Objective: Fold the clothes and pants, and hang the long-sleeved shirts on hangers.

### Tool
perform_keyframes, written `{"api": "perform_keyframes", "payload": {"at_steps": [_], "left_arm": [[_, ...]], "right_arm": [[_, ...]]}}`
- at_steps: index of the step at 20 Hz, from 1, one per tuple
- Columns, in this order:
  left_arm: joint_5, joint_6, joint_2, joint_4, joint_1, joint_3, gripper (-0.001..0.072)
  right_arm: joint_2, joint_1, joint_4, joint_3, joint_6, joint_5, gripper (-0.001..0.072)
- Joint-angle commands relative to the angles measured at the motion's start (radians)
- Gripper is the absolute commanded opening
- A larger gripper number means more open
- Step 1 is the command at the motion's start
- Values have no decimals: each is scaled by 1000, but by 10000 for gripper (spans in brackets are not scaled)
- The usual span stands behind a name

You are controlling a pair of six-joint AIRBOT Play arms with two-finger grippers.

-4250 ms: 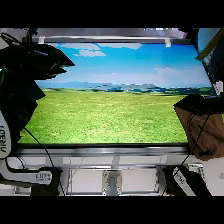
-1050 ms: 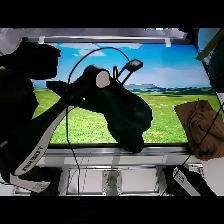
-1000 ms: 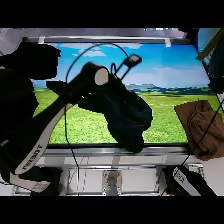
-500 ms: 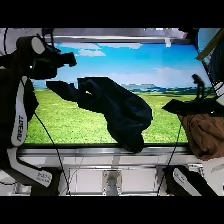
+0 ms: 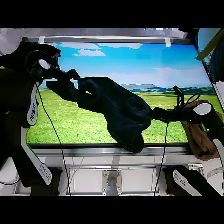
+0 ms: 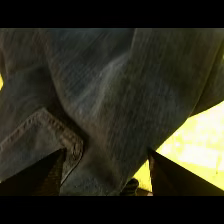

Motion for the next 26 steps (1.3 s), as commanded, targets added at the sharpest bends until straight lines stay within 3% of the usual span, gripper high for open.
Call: {"api": "perform_keyframes", "payload": {"at_steps": [1,4,5,6,7,8,12,18,22,24,26], "left_arm": [[3,54,-42,40,-31,1,694],[4,95,-42,67,-81,2,679],[3,95,-42,104,-95,2,636],[-11,95,-42,148,-107,2,541],[-31,95,-42,179,-113,2,345],[-50,99,-39,188,-114,2,30],[-53,99,19,188,-85,19,23],[-46,99,158,188,-18,52,23],[-46,99,189,188,-2,52,23],[-49,100,195,189,3,52,23],[-42,98,213,243,15,52,23]], "right_arm": [[-1,8,2,-6,23,-62,569],[-1,8,0,-6,23,-85,566],[-1,8,0,-6,23,-86,555],[-1,8,0,-6,23,-89,550],[-1,8,0,-6,23,-89,550],[-1,8,-1,-6,23,-89,549],[-21,8,-10,-7,48,-110,542],[-306,8,111,-7,20,-211,544],[-453,21,430,-6,-197,-186,544],[-456,22,475,-5,-268,-122,543],[-425,-17,423,15,-279,-25,543]]}}
